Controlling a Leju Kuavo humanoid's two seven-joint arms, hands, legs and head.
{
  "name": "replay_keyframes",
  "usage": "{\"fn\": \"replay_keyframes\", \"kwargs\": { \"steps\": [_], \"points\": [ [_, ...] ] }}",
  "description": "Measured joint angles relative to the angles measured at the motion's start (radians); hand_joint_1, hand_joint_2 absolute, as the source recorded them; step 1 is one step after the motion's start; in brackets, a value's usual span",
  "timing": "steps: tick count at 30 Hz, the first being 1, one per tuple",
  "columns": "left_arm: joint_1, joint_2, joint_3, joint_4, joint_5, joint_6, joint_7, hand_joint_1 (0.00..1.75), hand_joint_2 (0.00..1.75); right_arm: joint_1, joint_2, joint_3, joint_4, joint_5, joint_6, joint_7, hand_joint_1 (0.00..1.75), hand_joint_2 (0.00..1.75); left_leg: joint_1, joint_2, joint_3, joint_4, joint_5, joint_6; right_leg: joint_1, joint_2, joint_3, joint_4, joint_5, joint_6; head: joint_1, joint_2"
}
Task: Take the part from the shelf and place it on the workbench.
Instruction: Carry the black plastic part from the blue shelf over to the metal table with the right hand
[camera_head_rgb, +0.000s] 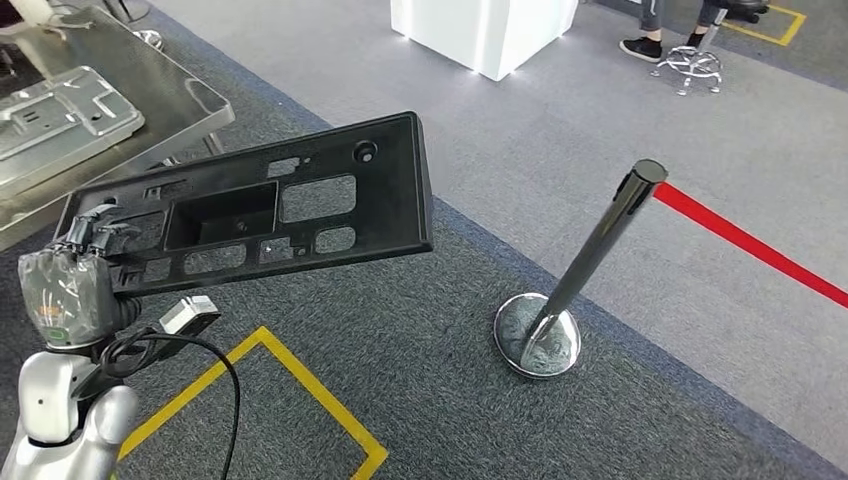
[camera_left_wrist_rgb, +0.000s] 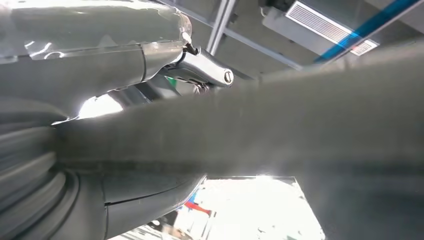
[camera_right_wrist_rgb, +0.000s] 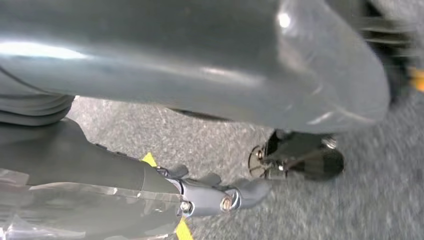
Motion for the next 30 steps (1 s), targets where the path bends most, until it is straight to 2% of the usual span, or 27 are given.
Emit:
{"fn": "replay_keyframes", "kwargs": {
  "steps": [1, 2, 3, 4, 5, 7, 8, 9, 11, 13, 14, 15, 16, 17, 18, 20, 21, 22, 24, 25, 27, 28, 29, 30],
  "points": [
    [-0.001, 0.000, 0.000, 0.001, 0.001, 0.000, -0.005, 1.75, 1.75, 0.000, 0.000, 0.000, 0.000, 0.000, 0.000, 0.001, 0.00, 0.00, 0.000, -0.014, 0.000, 0.000, 0.000, 0.000, 0.000, 0.002, -0.010, 0.009, 0.012, -0.001, 0.000, 0.000],
    [-0.002, -0.001, 0.001, 0.003, 0.002, 0.000, -0.012, 1.75, 1.75, -0.001, 0.000, 0.000, 0.000, 0.001, 0.000, 0.001, 0.00, 0.00, 0.000, -0.029, 0.001, 0.001, 0.000, -0.001, 0.000, 0.005, 0.001, -0.025, 0.044, -0.003, 0.000, 0.000],
    [-0.004, -0.001, 0.002, 0.005, 0.004, 0.000, -0.020, 1.75, 1.75, -0.003, 0.000, 0.000, 0.000, 0.001, 0.000, 0.001, 0.00, 0.00, 0.000, -0.043, 0.002, 0.002, 0.000, -0.002, -0.001, 0.015, 0.026, -0.086, 0.085, -0.006, 0.000, 0.000],
    [-0.007, -0.001, 0.004, 0.007, 0.006, 0.000, -0.029, 1.75, 1.75, -0.005, 0.000, 0.000, 0.000, 0.001, 0.000, 0.002, 0.00, 0.00, 0.000, -0.055, 0.001, 0.004, 0.000, -0.005, -0.002, 0.038, 0.055, -0.154, 0.118, -0.008, 0.000, 0.000],
    [-0.011, -0.002, 0.006, 0.009, 0.008, 0.000, -0.037, 1.75, 1.75, -0.008, 0.000, 0.000, 0.000, 0.001, -0.001, 0.002, 0.00, 0.00, -0.001, -0.067, -0.001, 0.007, -0.001, -0.010, -0.004, 0.058, 0.078, -0.210, 0.141, -0.010, 0.000, 0.000],
    [-0.019, -0.004, 0.010, 0.014, 0.012, 0.000, -0.045, 1.75, 1.75, -0.014, 0.000, 0.000, 0.000, 0.001, -0.001, 0.005, 0.00, 0.00, 0.000, -0.087, -0.008, 0.010, 0.000, -0.023, -0.004, 0.078, 0.095, -0.253, 0.149, -0.013, 0.000, 0.000],
    [-0.021, -0.005, 0.011, 0.017, 0.014, 0.000, -0.049, 1.75, 1.75, -0.018, 0.000, 0.000, 0.000, 0.001, -0.001, 0.007, 0.00, 0.00, 0.002, -0.097, -0.011, 0.009, 0.002, -0.030, -0.003, 0.067, 0.096, -0.256, 0.150, -0.016, 0.000, 0.000],
    [-0.022, -0.006, 0.013, 0.020, 0.016, 0.000, -0.052, 1.75, 1.75, -0.021, 0.001, 0.000, 0.000, 0.001, -0.001, 0.009, 0.00, 0.00, 0.004, -0.098, -0.012, 0.009, 0.002, -0.036, -0.003, 0.056, 0.098, -0.259, 0.152, -0.022, 0.000, 0.000],
    [-0.026, -0.007, 0.017, 0.025, 0.020, 0.000, -0.057, 1.75, 1.75, -0.023, 0.001, 0.000, 0.000, 0.001, -0.002, 0.011, 0.00, 0.00, 0.003, -0.058, -0.028, 0.043, -0.020, -0.046, -0.004, 0.032, 0.104, -0.268, 0.155, -0.036, 0.000, 0.000],
    [-0.035, -0.009, 0.019, 0.032, 0.020, 0.000, -0.059, 1.75, 1.75, -0.021, 0.001, 0.000, -0.001, 0.000, -0.002, 0.012, 0.00, 0.00, 0.002, -0.003, -0.076, 0.151, -0.077, -0.052, -0.001, 0.007, 0.107, -0.271, 0.154, -0.045, 0.000, 0.000],
    [-0.038, -0.010, 0.019, 0.036, 0.021, 0.000, -0.060, 1.75, 1.75, -0.020, 0.001, 0.000, -0.001, 0.000, -0.002, 0.012, 0.00, 0.00, 0.004, 0.008, -0.107, 0.215, -0.105, -0.055, 0.001, -0.005, 0.107, -0.270, 0.153, -0.047, 0.000, 0.000],
    [-0.038, -0.011, 0.019, 0.041, 0.021, 0.000, -0.061, 1.75, 1.75, -0.019, 0.002, 0.000, -0.001, 0.000, -0.002, 0.012, 0.00, 0.00, 0.004, 0.014, -0.130, 0.264, -0.120, -0.057, 0.002, -0.018, 0.107, -0.269, 0.151, -0.048, 0.000, 0.000],
    [-0.038, -0.012, 0.019, 0.045, 0.021, 0.000, -0.062, 1.75, 1.75, -0.018, 0.002, 0.000, -0.001, 0.000, -0.002, 0.013, 0.00, 0.00, 0.004, 0.017, -0.138, 0.281, -0.117, -0.058, 0.003, -0.031, 0.108, -0.269, 0.149, -0.048, 0.000, 0.000],
    [-0.038, -0.013, 0.019, 0.049, 0.021, 0.000, -0.064, 1.75, 1.75, -0.018, 0.002, 0.000, -0.001, 0.000, -0.002, 0.013, 0.00, 0.00, 0.004, 0.021, -0.126, 0.257, -0.096, -0.058, 0.004, -0.043, 0.109, -0.267, 0.146, -0.048, 0.000, 0.000],
    [-0.039, -0.013, 0.019, 0.052, 0.021, 0.000, -0.065, 1.75, 1.75, -0.018, 0.002, 0.000, -0.001, 0.000, -0.002, 0.014, 0.00, 0.00, 0.003, 0.032, -0.096, 0.199, -0.063, -0.055, 0.004, -0.055, 0.112, -0.266, 0.143, -0.046, 0.000, 0.000],
    [-0.043, -0.013, 0.019, 0.057, 0.022, 0.000, -0.068, 1.75, 1.75, -0.018, 0.003, 0.000, -0.001, 0.000, -0.002, 0.016, 0.00, 0.00, -0.005, 0.077, -0.027, 0.067, -0.017, -0.043, 0.009, -0.078, 0.119, -0.264, 0.135, -0.041, 0.000, 0.000],
    [-0.046, -0.014, 0.019, 0.059, 0.022, 0.000, -0.068, 1.75, 1.75, -0.019, 0.004, 0.000, -0.001, 0.000, -0.002, 0.016, 0.00, 0.00, -0.011, 0.093, -0.008, 0.028, -0.010, -0.036, 0.011, -0.088, 0.122, -0.264, 0.132, -0.037, 0.000, 0.000],
    [-0.048, -0.014, 0.020, 0.061, 0.023, 0.000, -0.068, 1.75, 1.75, -0.020, 0.004, 0.000, -0.001, 0.000, -0.002, 0.016, 0.00, 0.00, -0.016, 0.100, -0.001, 0.013, -0.012, -0.030, 0.014, -0.098, 0.124, -0.265, 0.130, -0.032, 0.000, 0.000],
    [-0.049, -0.015, 0.023, 0.064, 0.024, 0.000, -0.069, 1.75, 1.75, -0.023, 0.005, 0.000, -0.001, 0.000, -0.002, 0.016, 0.00, 0.00, -0.015, 0.076, -0.001, 0.007, -0.009, -0.019, 0.017, -0.119, 0.129, -0.268, 0.126, -0.022, 0.000, 0.000],
    [-0.049, -0.015, 0.025, 0.065, 0.024, 0.000, -0.069, 1.75, 1.75, -0.024, 0.005, 0.000, -0.001, 0.000, -0.002, 0.017, 0.00, 0.00, -0.012, 0.063, 0.001, 0.001, -0.006, -0.014, 0.017, -0.114, 0.130, -0.263, 0.120, -0.016, 0.000, 0.000],
    [-0.052, -0.016, 0.028, 0.068, 0.025, 0.000, -0.069, 1.75, 1.75, -0.025, 0.005, 0.000, -0.001, 0.000, -0.002, 0.018, 0.00, 0.00, -0.005, 0.041, 0.006, -0.009, 0.000, -0.004, 0.015, -0.066, 0.106, -0.206, 0.083, -0.006, 0.000, 0.000],
    [-0.054, -0.017, 0.028, 0.070, 0.027, 0.000, -0.070, 1.75, 1.75, -0.024, 0.005, 0.000, -0.001, 0.000, -0.002, 0.018, 0.00, 0.00, -0.004, 0.031, 0.005, -0.010, 0.001, -0.001, 0.012, -0.034, 0.078, -0.148, 0.054, -0.004, 0.000, 0.000],
    [-0.055, -0.018, 0.028, 0.074, 0.029, 0.000, -0.069, 1.75, 1.75, -0.023, 0.005, 0.000, -0.001, -0.001, -0.003, 0.019, 0.00, 0.00, -0.004, 0.020, 0.005, -0.010, 0.002, 0.001, 0.010, -0.015, 0.042, -0.081, 0.026, -0.003, 0.000, 0.000],
    [-0.056, -0.020, 0.028, 0.077, 0.032, 0.000, -0.069, 1.75, 1.75, -0.022, 0.005, 0.000, -0.001, -0.002, -0.003, 0.019, 0.00, 0.00, -0.004, 0.007, 0.004, -0.009, 0.002, 0.002, 0.009, -0.006, 0.011, -0.026, 0.010, -0.003, 0.000, 0.000]
  ]
}}
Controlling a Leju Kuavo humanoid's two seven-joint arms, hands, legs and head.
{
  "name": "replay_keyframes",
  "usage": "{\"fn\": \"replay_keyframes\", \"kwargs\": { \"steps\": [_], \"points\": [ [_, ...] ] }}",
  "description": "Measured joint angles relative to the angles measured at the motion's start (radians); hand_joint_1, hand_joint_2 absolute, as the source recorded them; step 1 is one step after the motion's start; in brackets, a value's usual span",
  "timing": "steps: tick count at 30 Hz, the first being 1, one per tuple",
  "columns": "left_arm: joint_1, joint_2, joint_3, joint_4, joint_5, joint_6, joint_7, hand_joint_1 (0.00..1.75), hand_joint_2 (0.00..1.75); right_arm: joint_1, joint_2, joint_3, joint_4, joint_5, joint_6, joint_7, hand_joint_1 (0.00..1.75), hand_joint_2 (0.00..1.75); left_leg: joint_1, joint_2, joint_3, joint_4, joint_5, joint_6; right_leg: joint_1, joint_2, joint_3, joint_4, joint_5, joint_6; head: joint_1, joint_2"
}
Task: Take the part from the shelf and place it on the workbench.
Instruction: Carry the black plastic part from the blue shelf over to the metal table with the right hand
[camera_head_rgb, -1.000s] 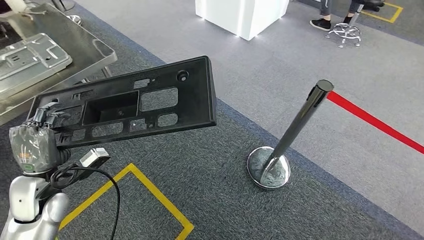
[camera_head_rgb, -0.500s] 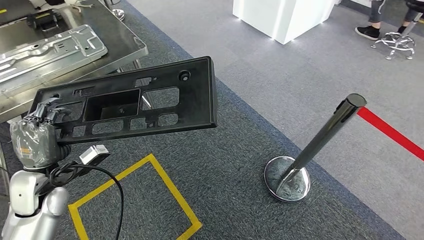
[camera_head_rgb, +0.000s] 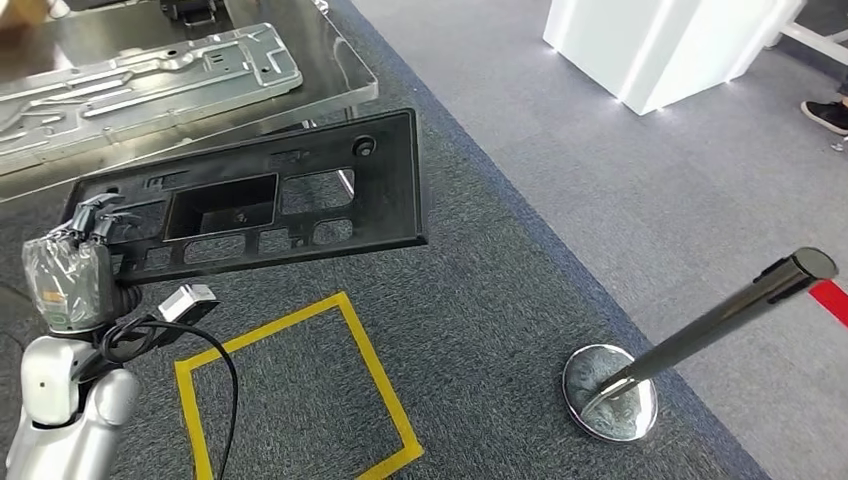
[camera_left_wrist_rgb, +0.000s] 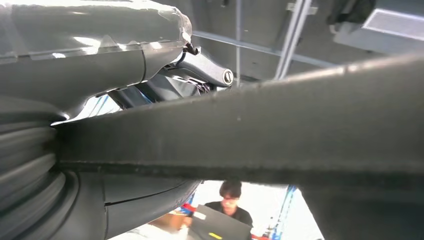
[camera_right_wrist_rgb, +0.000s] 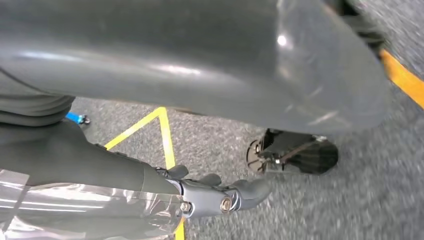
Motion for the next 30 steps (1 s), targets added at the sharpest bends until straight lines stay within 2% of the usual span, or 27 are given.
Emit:
{"fn": "replay_keyframes", "kwargs": {
  "steps": [1, 2, 3, 4, 5, 6, 7, 8, 9, 10, 12, 13, 14, 15, 16, 17, 18, 19, 20, 22, 23, 25, 26, 27, 29, 30],
  "points": [
    [0.000, -0.001, 0.000, 0.004, 0.003, 0.000, 0.001, 1.75, 1.75, 0.001, 0.000, 0.000, 0.000, -0.002, -0.001, 0.000, 0.00, 0.00, 0.000, -0.014, 0.000, 0.001, 0.000, 0.000, -0.001, 0.004, -0.018, 0.026, 0.003, 0.001, 0.000, 0.000],
    [0.000, -0.001, 0.000, 0.009, 0.005, 0.000, 0.002, 1.75, 1.75, 0.002, 0.000, 0.000, 0.000, -0.003, -0.002, -0.001, 0.00, 0.00, 0.000, -0.028, 0.000, 0.003, -0.001, -0.001, -0.003, 0.006, -0.020, 0.016, 0.024, 0.001, 0.000, 0.000],
    [0.000, -0.002, 0.000, 0.013, 0.006, 0.000, 0.003, 1.75, 1.75, 0.002, 0.000, 0.000, 0.000, -0.004, -0.002, -0.002, 0.00, 0.00, 0.001, -0.042, 0.001, 0.006, -0.002, -0.002, -0.005, 0.011, -0.003, -0.031, 0.061, 0.000, 0.000, 0.000],
    [-0.001, -0.002, 0.000, 0.017, 0.007, 0.000, 0.003, 1.75, 1.75, 0.001, 0.000, 0.000, 0.000, -0.005, -0.003, -0.002, 0.00, 0.00, 0.002, -0.055, 0.000, 0.008, -0.003, -0.005, -0.008, 0.026, 0.023, -0.096, 0.099, -0.001, 0.000, 0.000],
    [-0.003, -0.002, 0.000, 0.020, 0.008, 0.000, 0.004, 1.75, 1.75, 0.001, 0.000, -0.001, 0.000, -0.006, -0.003, -0.003, 0.00, 0.00, 0.001, -0.067, -0.002, 0.012, -0.005, -0.009, -0.012, 0.050, 0.049, -0.158, 0.125, -0.003, 0.000, 0.000],
    [-0.005, -0.002, 0.000, 0.022, 0.009, 0.000, 0.005, 1.75, 1.75, 0.001, 0.000, -0.001, 0.000, -0.007, -0.003, -0.004, 0.00, 0.00, 0.001, -0.079, -0.005, 0.015, -0.006, -0.015, -0.014, 0.069, 0.067, -0.202, 0.140, -0.004, 0.000, 0.000],
    [-0.007, -0.002, -0.001, 0.025, 0.009, 0.000, 0.006, 1.75, 1.75, 0.000, 0.000, -0.002, 0.000, -0.008, -0.003, -0.005, 0.00, 0.00, 0.003, -0.089, -0.008, 0.017, -0.006, -0.021, -0.014, 0.082, 0.077, -0.224, 0.142, -0.007, 0.000, 0.000],
    [-0.009, -0.001, -0.001, 0.027, 0.011, 0.000, 0.007, 1.75, 1.75, -0.001, 0.000, -0.002, 0.000, -0.010, -0.003, -0.006, 0.00, 0.00, 0.004, -0.100, -0.012, 0.017, -0.005, -0.028, -0.013, 0.083, 0.079, -0.228, 0.140, -0.010, 0.000, 0.000],
    [-0.009, -0.001, -0.002, 0.029, 0.013, 0.000, 0.008, 1.75, 1.75, -0.002, 0.000, -0.002, 0.000, -0.011, -0.003, -0.006, 0.00, 0.00, 0.007, -0.109, -0.014, 0.015, -0.004, -0.034, -0.012, 0.071, 0.081, -0.230, 0.141, -0.015, 0.000, 0.000],
    [-0.008, 0.000, -0.002, 0.030, 0.016, 0.000, 0.008, 1.75, 1.75, -0.003, 0.000, -0.002, 0.000, -0.012, -0.003, -0.006, 0.00, 0.00, 0.007, -0.104, -0.016, 0.018, -0.006, -0.040, -0.012, 0.059, 0.084, -0.235, 0.143, -0.021, 0.000, 0.000],
    [-0.010, 0.002, -0.003, 0.031, 0.020, 0.000, 0.008, 1.75, 1.75, -0.003, 0.001, -0.002, 0.000, -0.013, -0.003, -0.007, 0.00, 0.00, 0.007, -0.056, -0.037, 0.065, -0.034, -0.051, -0.014, 0.035, 0.093, -0.244, 0.145, -0.034, 0.000, 0.000],
    [-0.011, 0.003, -0.004, 0.032, 0.021, 0.000, 0.008, 1.75, 1.75, -0.002, 0.001, -0.003, 0.000, -0.014, -0.003, -0.008, 0.00, 0.00, 0.007, -0.024, -0.060, 0.117, -0.062, -0.056, -0.013, 0.023, 0.096, -0.247, 0.145, -0.039, 0.000, 0.000],
    [-0.013, 0.004, -0.006, 0.034, 0.022, 0.000, 0.009, 1.75, 1.75, -0.001, 0.001, -0.003, 0.000, -0.015, -0.003, -0.008, 0.00, 0.00, 0.009, -0.004, -0.089, 0.179, -0.091, -0.060, -0.011, 0.011, 0.097, -0.247, 0.143, -0.043, 0.000, 0.000],
    [-0.013, 0.004, -0.007, 0.036, 0.023, 0.000, 0.010, 1.75, 1.75, 0.000, 0.001, -0.003, 0.000, -0.015, -0.003, -0.008, 0.00, 0.00, 0.011, 0.005, -0.118, 0.237, -0.112, -0.064, -0.009, -0.002, 0.098, -0.246, 0.141, -0.045, 0.000, 0.000],
    [-0.012, 0.004, -0.009, 0.039, 0.023, 0.000, 0.010, 1.75, 1.75, 0.001, 0.001, -0.004, 0.000, -0.015, -0.003, -0.008, 0.00, 0.00, 0.012, 0.009, -0.136, 0.273, -0.119, -0.066, -0.008, -0.014, 0.098, -0.245, 0.138, -0.046, 0.000, 0.000],
    [-0.011, 0.004, -0.011, 0.041, 0.024, 0.000, 0.011, 1.75, 1.75, 0.002, 0.001, -0.004, 0.000, -0.015, -0.003, -0.008, 0.00, 0.00, 0.013, 0.012, -0.136, 0.271, -0.107, -0.068, -0.008, -0.027, 0.099, -0.244, 0.136, -0.045, 0.000, 0.000],
    [-0.011, 0.004, -0.013, 0.044, 0.024, 0.000, 0.012, 1.75, 1.75, 0.002, 0.001, -0.004, 0.000, -0.015, -0.003, -0.008, 0.00, 0.00, 0.013, 0.017, -0.118, 0.234, -0.080, -0.067, -0.008, -0.040, 0.101, -0.242, 0.132, -0.043, 0.000, 0.000],
    [-0.011, 0.004, -0.014, 0.046, 0.025, 0.000, 0.012, 1.75, 1.75, 0.001, 0.002, -0.004, 0.000, -0.015, -0.003, -0.008, 0.00, 0.00, 0.012, 0.028, -0.084, 0.168, -0.046, -0.064, -0.007, -0.052, 0.105, -0.241, 0.128, -0.041, 0.000, 0.000],
    [-0.012, 0.004, -0.015, 0.047, 0.026, 0.000, 0.013, 1.75, 1.75, 0.001, 0.002, -0.004, 0.000, -0.015, -0.003, -0.008, 0.00, 0.00, 0.007, 0.051, -0.050, 0.104, -0.024, -0.059, -0.005, -0.063, 0.109, -0.239, 0.124, -0.038, 0.000, 0.000],
    [-0.016, 0.004, -0.017, 0.047, 0.027, 0.000, 0.013, 1.75, 1.75, 0.000, 0.002, -0.004, 0.000, -0.015, -0.003, -0.008, 0.00, 0.00, -0.004, 0.079, -0.012, 0.027, -0.008, -0.044, 0.000, -0.084, 0.114, -0.238, 0.117, -0.029, 0.000, 0.000],
    [-0.017, 0.004, -0.018, 0.048, 0.027, 0.000, 0.014, 1.75, 1.75, -0.001, 0.002, -0.004, 0.000, -0.016, -0.003, -0.008, 0.00, 0.00, -0.009, 0.079, -0.011, 0.021, -0.012, -0.036, 0.002, -0.095, 0.117, -0.240, 0.115, -0.024, 0.000, 0.000],
    [-0.017, 0.004, -0.018, 0.048, 0.026, 0.000, 0.014, 1.75, 1.75, -0.004, 0.002, -0.005, 0.000, -0.016, -0.003, -0.008, 0.00, 0.00, -0.006, 0.053, -0.010, 0.014, -0.007, -0.023, 0.002, -0.109, 0.124, -0.241, 0.110, -0.013, 0.000, 0.000],
    [-0.017, 0.004, -0.018, 0.049, 0.025, 0.000, 0.014, 1.75, 1.75, -0.005, 0.002, -0.005, 0.000, -0.016, -0.004, -0.008, 0.00, 0.00, -0.003, 0.041, -0.007, 0.009, -0.005, -0.018, 0.001, -0.094, 0.123, -0.232, 0.101, -0.007, 0.000, 0.000],
    [-0.018, 0.004, -0.018, 0.049, 0.024, 0.000, 0.013, 1.75, 1.75, -0.005, 0.002, -0.005, 0.000, -0.016, -0.004, -0.008, 0.00, 0.00, 0.001, 0.031, -0.004, 0.004, -0.002, -0.012, -0.001, -0.069, 0.113, -0.205, 0.082, -0.003, 0.000, 0.000],
    [-0.020, 0.003, -0.019, 0.050, 0.022, 0.000, 0.012, 1.75, 1.75, -0.004, 0.002, -0.007, 0.000, -0.017, -0.004, -0.008, 0.00, 0.00, 0.004, 0.012, -0.003, 0.001, 0.000, -0.004, -0.005, -0.012, 0.055, -0.093, 0.024, 0.002, 0.000, 0.000],
    [-0.020, 0.002, -0.019, 0.051, 0.022, 0.000, 0.011, 1.75, 1.75, -0.002, 0.002, -0.009, 0.000, -0.017, -0.005, -0.008, 0.00, 0.00, 0.004, 0.001, -0.004, 0.002, 0.000, -0.002, -0.006, 0.000, 0.019, -0.026, -0.003, 0.003, 0.000, 0.000]
  ]
}}
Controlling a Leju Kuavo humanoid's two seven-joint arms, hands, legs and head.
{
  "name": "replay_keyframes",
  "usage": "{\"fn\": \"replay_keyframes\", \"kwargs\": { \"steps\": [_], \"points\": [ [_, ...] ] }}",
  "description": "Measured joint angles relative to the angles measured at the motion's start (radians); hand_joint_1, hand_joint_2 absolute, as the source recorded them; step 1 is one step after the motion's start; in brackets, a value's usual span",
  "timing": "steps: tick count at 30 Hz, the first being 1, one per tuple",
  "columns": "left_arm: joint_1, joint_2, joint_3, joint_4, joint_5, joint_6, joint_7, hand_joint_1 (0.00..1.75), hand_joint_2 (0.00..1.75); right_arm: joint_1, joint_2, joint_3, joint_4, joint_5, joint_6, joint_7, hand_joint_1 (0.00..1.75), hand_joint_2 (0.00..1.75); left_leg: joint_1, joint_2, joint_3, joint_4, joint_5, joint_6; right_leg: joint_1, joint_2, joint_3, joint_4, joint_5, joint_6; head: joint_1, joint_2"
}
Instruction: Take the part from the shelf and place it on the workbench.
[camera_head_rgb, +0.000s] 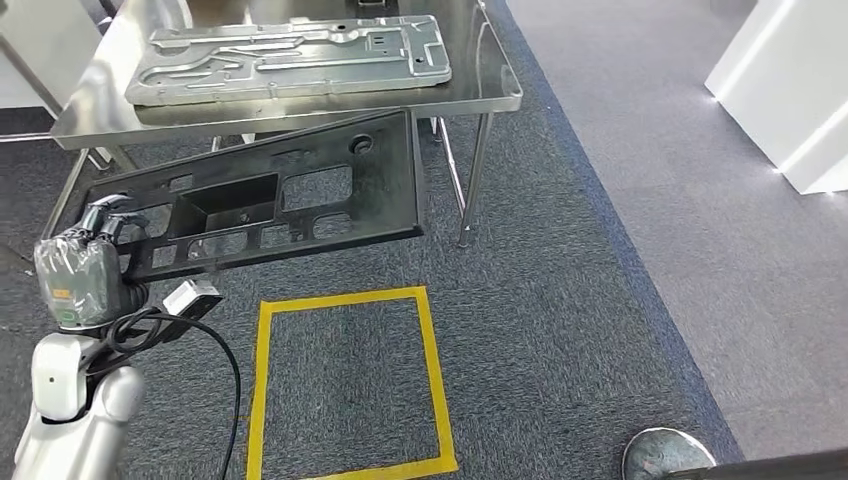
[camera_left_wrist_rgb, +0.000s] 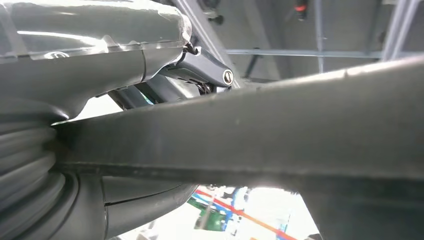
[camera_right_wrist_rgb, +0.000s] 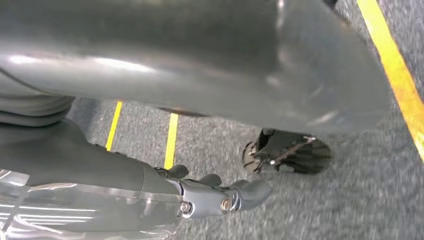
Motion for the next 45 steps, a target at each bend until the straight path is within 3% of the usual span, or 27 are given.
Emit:
{"fn": "replay_keyframes", "kwargs": {
  "steps": [1, 2, 3, 4, 6, 8, 10, 11, 13, 15, 16, 17, 18, 21, 23, 27, 34, 36, 40, 42, 45],
  "points": [
    [0.001, -0.001, 0.000, 0.001, 0.000, 0.000, -0.001, 1.75, 1.75, 0.002, 0.000, -0.001, 0.000, 0.000, 0.000, 0.000, 0.00, 0.00, 0.000, -0.013, 0.000, 0.001, 0.000, 0.001, -0.001, 0.005, -0.029, 0.049, -0.011, 0.001, 0.000, 0.000],
    [0.001, -0.002, 0.000, 0.002, 0.000, 0.000, -0.003, 1.75, 1.75, 0.003, 0.000, -0.002, 0.000, -0.001, 0.000, 0.000, 0.00, 0.00, 0.000, -0.026, 0.000, 0.002, -0.001, 0.001, -0.002, 0.007, -0.044, 0.066, -0.003, 0.001, 0.000, 0.000],
    [0.002, -0.002, 0.000, 0.002, 0.000, 0.000, -0.005, 1.75, 1.75, 0.004, 0.000, -0.002, 0.000, -0.001, 0.000, 0.001, 0.00, 0.00, 0.000, -0.039, 0.000, 0.004, -0.001, 0.000, -0.003, 0.009, -0.040, 0.043, 0.025, 0.000, 0.000, 0.000],
    [0.002, -0.002, 0.000, 0.003, 0.000, 0.000, -0.007, 1.75, 1.75, 0.005, 0.000, -0.002, 0.000, -0.001, 0.000, 0.001, 0.00, 0.00, 0.000, -0.053, 0.000, 0.006, -0.002, -0.001, -0.004, 0.016, -0.018, -0.014, 0.066, -0.002, 0.000, 0.000],
    [0.002, -0.003, 0.000, 0.003, 0.001, 0.000, -0.011, 1.75, 1.75, 0.004, -0.001, -0.003, 0.000, -0.001, -0.002, 0.001, 0.00, 0.00, 0.000, -0.076, -0.001, 0.011, -0.005, -0.008, -0.007, 0.055, 0.036, -0.145, 0.128, -0.007, 0.000, 0.000],
    [0.002, -0.004, 0.000, 0.003, 0.001, 0.000, -0.013, 1.75, 1.75, 0.004, -0.002, -0.003, 0.000, 0.000, -0.009, 0.001, 0.00, 0.00, 0.001, -0.092, -0.006, 0.013, -0.005, -0.020, -0.005, 0.077, 0.060, -0.201, 0.143, -0.012, 0.000, 0.000],
    [0.005, -0.006, 0.000, 0.002, 0.000, 0.000, -0.013, 1.75, 1.75, 0.001, -0.002, -0.003, 0.000, 0.001, -0.017, 0.003, 0.00, 0.00, 0.003, -0.105, -0.008, 0.010, -0.003, -0.034, -0.003, 0.062, 0.063, -0.207, 0.145, -0.021, 0.000, 0.000],
    [0.008, -0.006, 0.000, 0.002, 0.000, 0.000, -0.013, 1.75, 1.75, 0.000, -0.002, -0.004, 0.000, 0.001, -0.020, 0.005, 0.00, 0.00, 0.003, -0.099, -0.008, 0.012, -0.006, -0.039, -0.004, 0.055, 0.066, -0.212, 0.148, -0.028, 0.000, 0.000],
    [0.009, -0.006, 0.001, 0.002, -0.002, 0.000, -0.012, 1.75, 1.75, 0.001, -0.002, -0.004, 0.000, -0.002, -0.023, 0.007, 0.00, 0.00, 0.002, -0.057, -0.031, 0.064, -0.040, -0.048, -0.007, 0.041, 0.073, -0.223, 0.153, -0.040, 0.000, 0.000],
    [0.008, -0.007, 0.001, 0.002, -0.003, 0.000, -0.009, 1.75, 1.75, 0.003, -0.002, -0.006, 0.000, -0.005, -0.024, 0.008, 0.00, 0.00, 0.003, -0.009, -0.089, 0.187, -0.101, -0.055, -0.005, 0.030, 0.075, -0.226, 0.153, -0.045, 0.000, 0.000],
    [0.009, -0.008, 0.001, 0.002, -0.003, 0.000, -0.007, 1.75, 1.75, 0.004, -0.002, -0.007, 0.000, -0.006, -0.024, 0.008, 0.00, 0.00, 0.004, 0.001, -0.116, 0.244, -0.122, -0.057, -0.004, 0.025, 0.075, -0.225, 0.152, -0.045, 0.000, 0.000],
    [0.010, -0.009, 0.001, 0.002, -0.003, 0.000, -0.006, 1.75, 1.75, 0.005, -0.002, -0.008, 0.000, -0.006, -0.024, 0.008, 0.00, 0.00, 0.005, 0.007, -0.131, 0.277, -0.127, -0.059, -0.003, 0.019, 0.075, -0.224, 0.150, -0.046, 0.000, 0.000],
    [0.011, -0.009, 0.001, 0.002, -0.004, 0.000, -0.005, 1.75, 1.75, 0.006, -0.002, -0.008, 0.000, -0.007, -0.024, 0.008, 0.00, 0.00, 0.006, 0.010, -0.127, 0.271, -0.114, -0.059, -0.003, 0.015, 0.075, -0.223, 0.149, -0.045, 0.000, 0.000],
    [0.009, -0.010, 0.001, 0.002, -0.006, 0.000, -0.003, 1.75, 1.75, 0.005, -0.001, -0.009, 0.000, -0.008, -0.023, 0.007, 0.00, 0.00, 0.003, 0.019, -0.034, 0.093, -0.031, -0.052, -0.001, 0.004, 0.078, -0.217, 0.142, -0.037, 0.000, 0.000],
    [0.007, -0.010, 0.001, 0.002, -0.006, 0.000, 0.001, 1.75, 1.75, 0.003, 0.000, -0.009, 0.000, -0.009, -0.022, 0.005, 0.00, 0.00, -0.001, 0.024, 0.005, 0.018, -0.016, -0.042, 0.003, 0.000, 0.077, -0.214, 0.139, -0.030, 0.000, 0.000],
    [0.006, -0.011, 0.001, 0.004, -0.006, 0.000, 0.011, 1.75, 1.75, 0.003, -0.001, -0.010, 0.000, -0.012, -0.022, 0.004, 0.00, 0.00, -0.003, 0.019, 0.006, 0.007, -0.015, -0.036, 0.007, -0.004, 0.077, -0.216, 0.137, -0.041, 0.000, 0.000],
    [0.006, -0.011, 0.000, 0.005, -0.006, 0.000, 0.015, 1.75, 1.75, 0.003, -0.001, -0.011, 0.000, -0.013, -0.021, 0.005, 0.00, 0.00, -0.007, 0.019, 0.006, 0.007, -0.017, -0.024, 0.004, -0.003, 0.082, -0.227, 0.143, -0.030, 0.000, 0.000],
    [0.005, -0.011, 0.000, 0.005, -0.006, 0.000, 0.015, 1.75, 1.75, 0.003, -0.001, -0.011, 0.000, -0.014, -0.019, 0.005, 0.00, 0.00, -0.010, 0.019, 0.005, 0.010, -0.018, -0.021, 0.003, -0.004, 0.084, -0.231, 0.145, -0.022, 0.000, 0.000],
    [0.004, -0.009, -0.001, 0.005, -0.006, 0.000, 0.014, 1.75, 1.75, 0.001, 0.000, -0.011, 0.000, -0.015, -0.015, 0.004, 0.00, 0.00, -0.012, 0.018, 0.009, 0.003, -0.020, -0.001, -0.004, -0.007, 0.090, -0.237, 0.145, 0.008, 0.000, 0.000],
    [0.001, -0.009, -0.001, 0.005, -0.007, 0.000, 0.012, 1.75, 1.75, 0.000, 0.000, -0.011, 0.000, -0.016, -0.015, 0.005, 0.00, 0.00, -0.004, 0.018, 0.022, -0.015, -0.014, 0.008, -0.003, -0.003, 0.076, -0.198, 0.119, 0.011, 0.000, 0.000],
    [-0.003, -0.010, -0.001, 0.006, -0.009, 0.000, 0.011, 1.75, 1.75, 0.001, -0.001, -0.014, 0.000, -0.018, -0.015, 0.005, 0.00, 0.00, -0.002, 0.018, 0.029, -0.023, -0.012, 0.012, -0.003, 0.005, -0.021, -0.014, 0.034, 0.008, 0.000, 0.000]
  ]
}}
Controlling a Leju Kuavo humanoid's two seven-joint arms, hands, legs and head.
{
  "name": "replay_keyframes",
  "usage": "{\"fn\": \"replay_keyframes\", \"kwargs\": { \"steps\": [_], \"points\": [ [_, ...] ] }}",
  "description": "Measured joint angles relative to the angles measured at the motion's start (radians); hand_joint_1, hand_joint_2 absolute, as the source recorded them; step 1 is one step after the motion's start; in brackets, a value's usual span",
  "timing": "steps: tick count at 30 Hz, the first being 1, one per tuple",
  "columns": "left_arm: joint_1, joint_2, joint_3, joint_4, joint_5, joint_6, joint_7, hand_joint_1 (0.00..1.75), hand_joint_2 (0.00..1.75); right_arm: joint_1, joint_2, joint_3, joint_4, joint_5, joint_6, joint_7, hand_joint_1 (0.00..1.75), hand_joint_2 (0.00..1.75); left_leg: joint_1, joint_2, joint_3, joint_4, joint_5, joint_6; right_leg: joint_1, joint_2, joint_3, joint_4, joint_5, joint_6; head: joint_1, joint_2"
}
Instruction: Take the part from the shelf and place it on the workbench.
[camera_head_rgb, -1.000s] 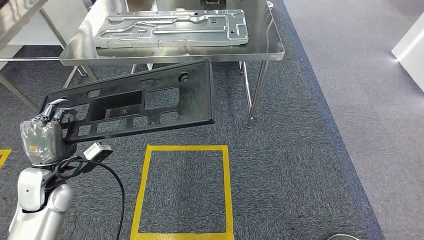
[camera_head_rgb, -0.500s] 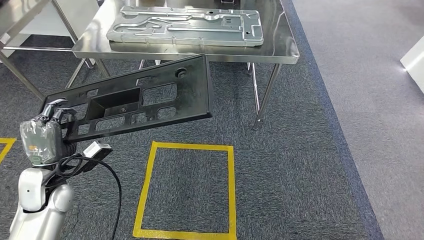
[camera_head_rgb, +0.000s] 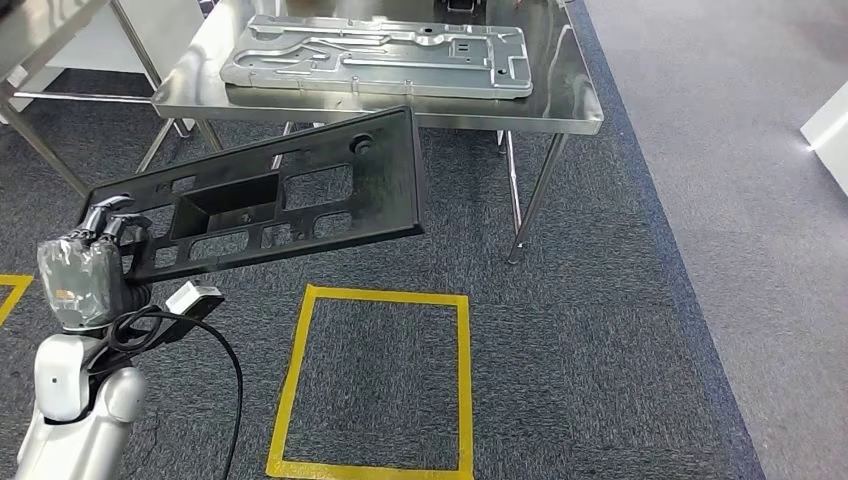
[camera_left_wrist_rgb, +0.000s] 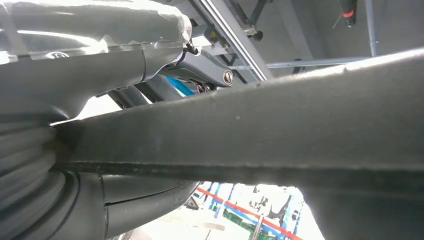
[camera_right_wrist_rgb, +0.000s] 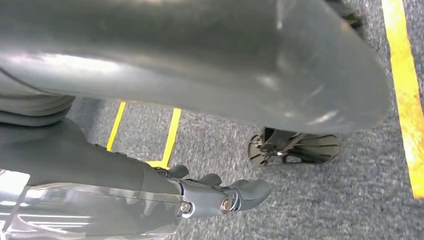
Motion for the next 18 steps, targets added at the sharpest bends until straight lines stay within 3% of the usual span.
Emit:
{"fn": "replay_keyframes", "kwargs": {
  "steps": [1, 2, 3, 5, 7, 10, 12, 13, 15, 16, 17, 18],
  "points": [
    [0.001, 0.000, 0.000, 0.001, -0.001, 0.000, 0.000, 1.75, 1.75, 0.001, 0.000, -0.002, 0.000, 0.000, 0.000, 0.000, 0.00, 0.00, 0.000, -0.001, 0.001, 0.001, -0.002, -0.001, -0.001, 0.001, -0.029, 0.046, -0.011, 0.000, 0.000, 0.000],
    [0.001, 0.000, 0.000, 0.003, -0.002, 0.000, 0.000, 1.75, 1.75, 0.002, 0.000, -0.003, 0.000, 0.000, 0.000, 0.000, 0.00, 0.00, 0.000, -0.003, 0.002, 0.002, -0.005, -0.004, -0.002, 0.001, -0.041, 0.058, 0.000, 0.000, 0.000, 0.000],
    [0.002, -0.001, 0.000, 0.005, -0.003, 0.000, 0.000, 1.75, 1.75, 0.002, 0.000, -0.004, 0.000, 0.000, 0.000, 0.000, 0.00, 0.00, 0.001, -0.005, 0.005, 0.004, -0.009, -0.008, -0.004, 0.001, -0.035, 0.034, 0.026, 0.000, 0.000, 0.000],
    [0.002, -0.001, 0.000, 0.007, -0.004, 0.000, 0.000, 1.75, 1.75, 0.004, 0.000, -0.006, 0.000, 0.000, 0.000, 0.000, 0.00, 0.00, 0.002, -0.008, 0.011, 0.013, -0.020, -0.019, -0.009, 0.003, 0.021, -0.093, 0.099, 0.001, 0.000, 0.000],
    [0.000, 0.000, -0.001, 0.007, -0.004, 0.000, 0.000, 1.75, 1.75, 0.003, 0.000, -0.007, 0.000, -0.001, 0.000, 0.000, 0.00, 0.00, 0.000, -0.011, 0.012, 0.024, -0.032, -0.033, -0.009, 0.007, 0.061, -0.182, 0.127, -0.005, 0.000, 0.000],
    [-0.001, 0.000, -0.002, 0.007, -0.004, 0.000, 0.000, 1.75, 1.75, 0.002, 0.000, -0.009, 0.000, -0.003, 0.000, 0.000, 0.00, 0.00, 0.002, -0.011, 0.015, 0.025, -0.042, -0.053, -0.003, 0.009, 0.068, -0.193, 0.118, -0.025, 0.000, 0.000],
    [-0.002, 0.000, -0.003, 0.007, -0.004, 0.000, 0.001, 1.75, 1.75, 0.003, -0.001, -0.010, 0.000, -0.003, 0.000, 0.000, 0.00, 0.00, 0.006, -0.008, 0.004, 0.058, -0.061, -0.064, -0.005, 0.008, 0.080, -0.197, 0.113, -0.040, 0.000, 0.000],
    [-0.002, 0.001, -0.003, 0.007, -0.003, 0.000, 0.001, 1.75, 1.75, 0.003, -0.001, -0.010, 0.000, -0.003, 0.000, 0.000, 0.00, 0.00, 0.007, -0.006, -0.017, 0.104, -0.081, -0.069, -0.006, 0.008, 0.087, -0.199, 0.109, -0.046, 0.000, 0.000],
    [-0.001, 0.001, -0.003, 0.008, -0.003, 0.000, 0.002, 1.75, 1.75, 0.003, -0.001, -0.012, 0.000, -0.003, 0.000, 0.000, 0.00, 0.00, 0.007, -0.004, -0.091, 0.241, -0.129, -0.075, -0.004, 0.007, 0.098, -0.199, 0.099, -0.054, 0.000, 0.000],
    [0.001, 0.001, -0.003, 0.008, -0.003, 0.000, 0.002, 1.75, 1.75, 0.003, -0.001, -0.012, 0.000, -0.003, 0.000, 0.000, 0.00, 0.00, 0.007, -0.004, -0.127, 0.296, -0.140, -0.076, -0.002, 0.007, 0.105, -0.198, 0.092, -0.055, 0.000, 0.000],
    [0.002, 0.001, -0.003, 0.009, -0.003, 0.000, 0.002, 1.75, 1.75, 0.004, -0.001, -0.013, 0.000, -0.003, 0.000, 0.000, 0.00, 0.00, 0.007, -0.004, -0.150, 0.320, -0.131, -0.074, 0.000, 0.007, 0.113, -0.198, 0.086, -0.055, 0.000, 0.000],
    [0.003, 0.001, -0.003, 0.010, -0.003, 0.000, 0.002, 1.75, 1.75, 0.004, -0.001, -0.013, 0.000, -0.003, 0.000, 0.000, 0.00, 0.00, 0.006, -0.004, -0.153, 0.303, -0.101, -0.071, 0.001, 0.008, 0.123, -0.198, 0.078, -0.055, 0.000, 0.000]
  ]
}}
